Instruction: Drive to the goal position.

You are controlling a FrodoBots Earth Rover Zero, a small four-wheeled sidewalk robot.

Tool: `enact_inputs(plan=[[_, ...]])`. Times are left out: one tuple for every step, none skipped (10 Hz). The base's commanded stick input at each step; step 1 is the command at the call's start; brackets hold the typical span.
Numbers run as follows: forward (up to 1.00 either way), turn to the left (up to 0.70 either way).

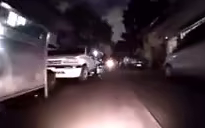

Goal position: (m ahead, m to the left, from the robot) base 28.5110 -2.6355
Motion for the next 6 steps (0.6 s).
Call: enact_inputs(plan=[[1.00, 0.00], [1.00, 0.00], [1.00, 0.00], [1.00, 0.00], [1.00, 0.00], [1.00, 0.00]])
